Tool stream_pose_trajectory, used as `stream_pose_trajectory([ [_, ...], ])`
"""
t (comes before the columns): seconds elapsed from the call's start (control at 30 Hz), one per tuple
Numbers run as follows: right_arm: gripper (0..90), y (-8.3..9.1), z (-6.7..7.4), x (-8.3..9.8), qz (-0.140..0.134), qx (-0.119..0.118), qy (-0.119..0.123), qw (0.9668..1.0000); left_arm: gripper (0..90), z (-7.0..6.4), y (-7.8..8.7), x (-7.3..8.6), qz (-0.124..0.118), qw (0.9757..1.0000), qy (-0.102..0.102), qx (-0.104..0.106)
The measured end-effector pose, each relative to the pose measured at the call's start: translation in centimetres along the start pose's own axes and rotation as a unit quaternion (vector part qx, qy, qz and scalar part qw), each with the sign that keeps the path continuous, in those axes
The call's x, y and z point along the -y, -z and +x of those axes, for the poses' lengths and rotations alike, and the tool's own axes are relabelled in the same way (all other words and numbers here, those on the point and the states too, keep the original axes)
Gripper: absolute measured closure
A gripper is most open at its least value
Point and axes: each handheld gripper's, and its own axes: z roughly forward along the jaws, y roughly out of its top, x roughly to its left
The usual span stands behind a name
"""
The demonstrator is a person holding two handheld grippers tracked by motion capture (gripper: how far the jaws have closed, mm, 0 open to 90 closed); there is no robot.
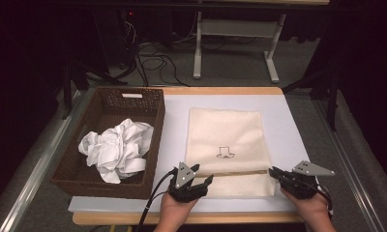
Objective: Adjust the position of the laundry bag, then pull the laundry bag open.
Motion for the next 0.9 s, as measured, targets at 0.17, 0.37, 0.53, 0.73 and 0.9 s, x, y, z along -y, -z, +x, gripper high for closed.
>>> stream_pose_trajectory([
  [0.17,84.3,0.1,0.0,-0.2,-0.007,0.001,-0.005,1.0,43.9,-0.6,-0.9,-0.4,0.003,0.9999,-0.01,-0.003],
  [0.37,84.3,0.2,-0.1,-0.3,-0.018,-0.001,-0.007,0.9998,44.2,-0.9,-1.9,-1.2,0.019,0.9994,-0.03,-0.003],
  [0.53,84.3,0.4,0.1,-0.3,-0.029,-0.002,0.0,0.9996,44.1,-1.7,-2.9,-2.2,0.014,0.9992,-0.036,0.008],
  [0.73,84.3,0.4,0.2,-0.5,-0.033,-0.001,0.006,0.9994,50.0,-3.3,-4.3,-2.4,0.007,0.9988,-0.04,0.027],
  [0.9,84.3,0.5,0.1,-0.5,-0.038,-0.002,0.002,0.9993,52.3,-4.3,-5.3,-2.4,0.009,0.9983,-0.041,0.04],
])
